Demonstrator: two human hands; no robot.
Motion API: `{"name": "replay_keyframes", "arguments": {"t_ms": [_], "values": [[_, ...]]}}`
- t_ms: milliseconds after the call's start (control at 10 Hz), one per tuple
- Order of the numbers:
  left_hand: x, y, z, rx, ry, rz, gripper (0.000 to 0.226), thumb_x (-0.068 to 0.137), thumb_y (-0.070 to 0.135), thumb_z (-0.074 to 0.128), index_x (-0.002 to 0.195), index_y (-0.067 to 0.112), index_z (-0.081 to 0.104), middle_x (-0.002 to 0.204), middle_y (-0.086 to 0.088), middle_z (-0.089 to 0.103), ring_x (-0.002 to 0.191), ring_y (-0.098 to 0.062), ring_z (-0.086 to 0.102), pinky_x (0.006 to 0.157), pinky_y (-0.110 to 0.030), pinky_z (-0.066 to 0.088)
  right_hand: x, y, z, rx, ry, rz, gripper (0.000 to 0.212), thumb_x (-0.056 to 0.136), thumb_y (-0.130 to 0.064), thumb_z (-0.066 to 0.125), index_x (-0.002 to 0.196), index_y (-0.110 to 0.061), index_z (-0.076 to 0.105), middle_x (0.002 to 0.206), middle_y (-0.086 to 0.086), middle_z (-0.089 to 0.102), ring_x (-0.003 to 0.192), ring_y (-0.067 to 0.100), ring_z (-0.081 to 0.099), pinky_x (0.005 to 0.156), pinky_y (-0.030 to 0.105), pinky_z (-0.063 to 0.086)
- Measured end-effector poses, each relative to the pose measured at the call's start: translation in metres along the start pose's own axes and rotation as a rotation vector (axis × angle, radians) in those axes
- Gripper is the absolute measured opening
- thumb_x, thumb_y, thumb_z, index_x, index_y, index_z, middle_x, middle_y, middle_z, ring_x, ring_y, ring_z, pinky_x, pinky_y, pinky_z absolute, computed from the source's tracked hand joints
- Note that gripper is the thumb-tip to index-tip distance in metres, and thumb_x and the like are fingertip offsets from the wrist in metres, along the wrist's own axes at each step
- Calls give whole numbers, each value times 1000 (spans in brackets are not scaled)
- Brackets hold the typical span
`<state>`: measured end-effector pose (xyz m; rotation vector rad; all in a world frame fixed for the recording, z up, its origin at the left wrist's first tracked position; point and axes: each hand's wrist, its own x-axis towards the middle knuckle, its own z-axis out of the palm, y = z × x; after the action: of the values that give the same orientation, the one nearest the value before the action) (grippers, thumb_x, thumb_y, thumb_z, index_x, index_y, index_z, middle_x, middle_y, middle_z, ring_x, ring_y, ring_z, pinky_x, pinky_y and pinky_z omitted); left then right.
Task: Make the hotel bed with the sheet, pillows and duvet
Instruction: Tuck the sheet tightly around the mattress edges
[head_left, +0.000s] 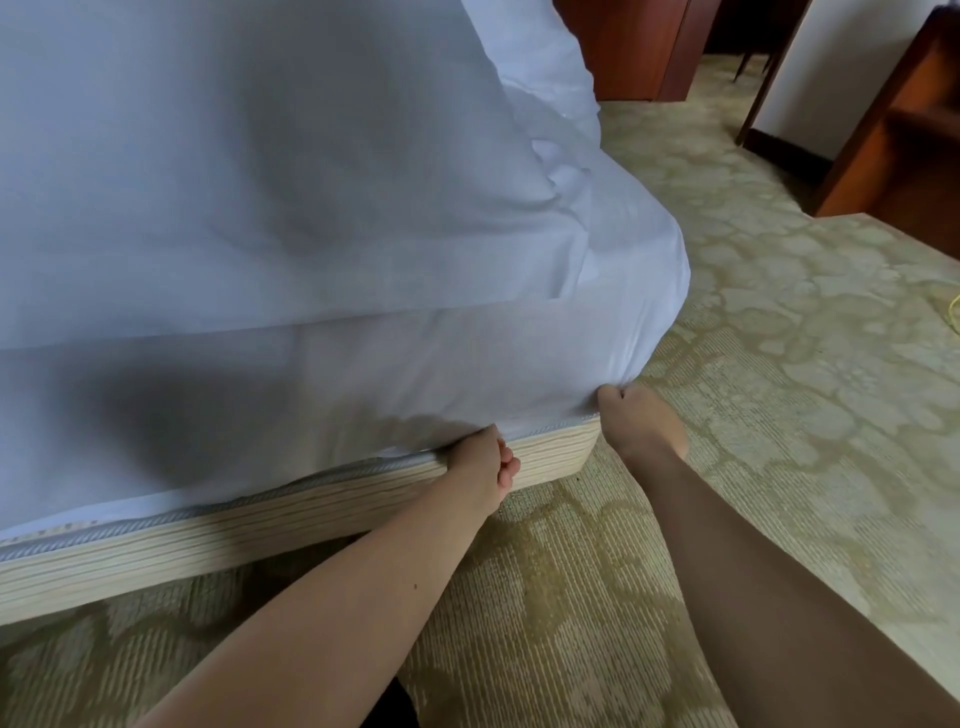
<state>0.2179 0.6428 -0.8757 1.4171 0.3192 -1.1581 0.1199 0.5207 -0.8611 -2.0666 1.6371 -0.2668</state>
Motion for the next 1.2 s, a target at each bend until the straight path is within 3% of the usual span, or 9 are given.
{"name": "replay_keyframes", "arguments": {"t_ms": [100, 200, 300, 400, 500, 800, 1000, 1100, 1200], "values": [[7, 2, 6, -13, -26, 4, 31, 100, 15, 36, 74, 15, 53, 52, 4, 50, 57, -10, 49, 28, -11, 24, 14, -5, 2, 51, -41, 15, 25, 93, -34, 37, 93, -17, 55, 90, 7, 56, 83, 27, 52, 69, 32, 37], [11, 7, 10, -87, -55, 14, 33, 104, 12, 33, 123, -4, 54, 111, -13, 67, 113, -25, 62, 39, -12, 44, 18, -10, 3, 109, -46, 44, 27, 92, -34, 38, 95, -14, 57, 86, 7, 59, 82, 28, 56, 71, 33, 41], [-2, 11, 5, -66, -121, 31, 35, 102, 6, 33, 131, -7, 46, 130, -19, 58, 120, -26, 58, 54, -17, 54, 11, -8, 4, 337, -125, 98, 29, 92, -28, 36, 97, -10, 58, 77, 9, 70, 69, 26, 71, 72, 39, 57], [-6, 17, -8, -172, -190, -156, 32, 101, 2, 30, 110, -22, 48, 112, -31, 63, 108, -33, 63, 72, -30, 56, 4, -4, -2, 594, -126, 164, 25, 96, -21, 38, 117, -11, 49, 95, 11, 69, 68, 24, 72, 53, 33, 57], [-16, 15, -2, -152, -248, -127, 25, 99, -1, 38, 113, -15, 52, 93, -21, 69, 87, -26, 68, 74, -30, 58, 3, 2, -10, 552, -54, 155, 32, 97, -19, 42, 128, -15, 43, 99, 9, 67, 71, 23, 72, 54, 36, 59], [-24, 15, 45, -80, -297, -64, 18, 99, 1, 40, 109, -7, 53, 122, -16, 64, 88, -21, 64, 88, -33, 53, 6, -9, -10, 154, -22, 11, 20, 90, -18, 44, 101, -21, 61, 88, 2, 70, 80, 21, 70, 74, 36, 56], [-14, 14, 56, -330, -261, -111, 15, 95, -3, 42, 81, -6, 49, 103, -20, 61, 122, -29, 54, 100, -36, 47, 25, -1, -5, 29, 13, 38, 26, 90, -29, 45, 106, -20, 63, 106, 5, 66, 93, 26, 60, 72, 30, 41], [-2, 16, 57, -426, -283, -97, 11, 92, -6, 39, 91, -9, 50, 127, -21, 56, 125, -34, 51, 102, -39, 45, 22, -5, -2, 239, -36, 91, 24, 90, -19, 41, 102, -13, 61, 92, 6, 71, 83, 28, 69, 74, 37, 55], [0, 12, 52, -415, -289, -69, 21, 89, -8, 36, 102, -10, 52, 129, -24, 56, 121, -37, 54, 103, -41, 44, 14, -3, 5, 745, -144, 269, 28, 88, -1, 37, 103, -3, 61, 82, 16, 71, 72, 31, 72, 64, 44, 61]]}}
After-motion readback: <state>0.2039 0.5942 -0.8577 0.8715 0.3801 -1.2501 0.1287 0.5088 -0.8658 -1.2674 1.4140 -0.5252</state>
